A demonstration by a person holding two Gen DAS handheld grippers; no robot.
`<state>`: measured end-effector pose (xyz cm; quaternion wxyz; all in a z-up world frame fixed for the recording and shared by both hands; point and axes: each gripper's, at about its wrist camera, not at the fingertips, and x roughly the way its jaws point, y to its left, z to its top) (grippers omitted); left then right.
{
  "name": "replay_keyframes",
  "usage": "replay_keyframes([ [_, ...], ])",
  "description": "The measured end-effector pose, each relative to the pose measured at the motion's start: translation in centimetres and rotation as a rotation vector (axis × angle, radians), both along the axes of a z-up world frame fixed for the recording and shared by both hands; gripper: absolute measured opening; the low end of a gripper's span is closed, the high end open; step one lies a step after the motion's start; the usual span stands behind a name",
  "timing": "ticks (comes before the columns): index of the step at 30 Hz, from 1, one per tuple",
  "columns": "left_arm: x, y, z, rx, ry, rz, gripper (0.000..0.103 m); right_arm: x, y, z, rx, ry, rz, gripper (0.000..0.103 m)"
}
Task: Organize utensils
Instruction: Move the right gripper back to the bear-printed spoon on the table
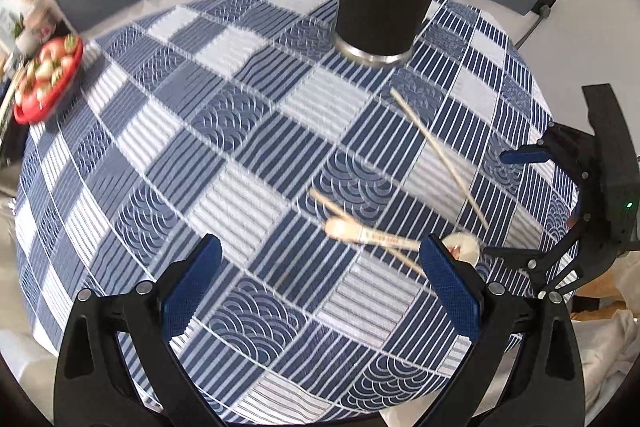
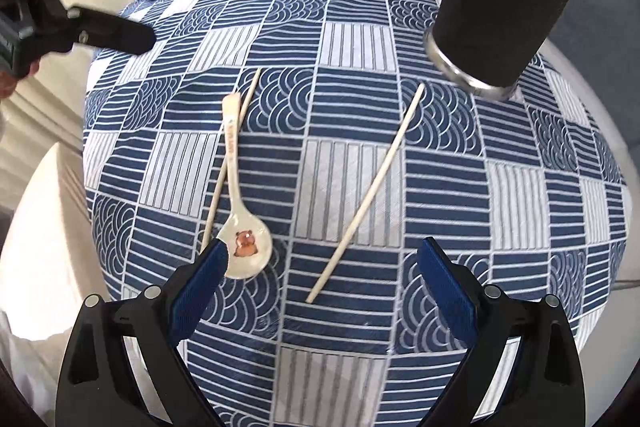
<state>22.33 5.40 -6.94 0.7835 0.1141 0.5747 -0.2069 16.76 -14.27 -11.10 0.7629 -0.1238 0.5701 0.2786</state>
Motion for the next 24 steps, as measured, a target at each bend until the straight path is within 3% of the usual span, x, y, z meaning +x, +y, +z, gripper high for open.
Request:
replay_keyframes([
  [6, -1.4, 0.9, -2.6, 0.037, 0.036, 0.007, 0.097, -1.0, 0.6, -0.8, 0.014, 0.005, -0.025, 0.091],
  [12, -1.6, 1.3, -3.9, 0.017, 0.041, 0.012, 0.097, -1.5, 0.7, -1.3, 0.047, 0.018, -0.082, 0.091],
  [24, 0.1, -0.2, -6.3, -0.009, 0.068, -0.089, 0.097, -2.4, 0.2, -2.2, 0.072, 0.057, -0.147, 0.09],
])
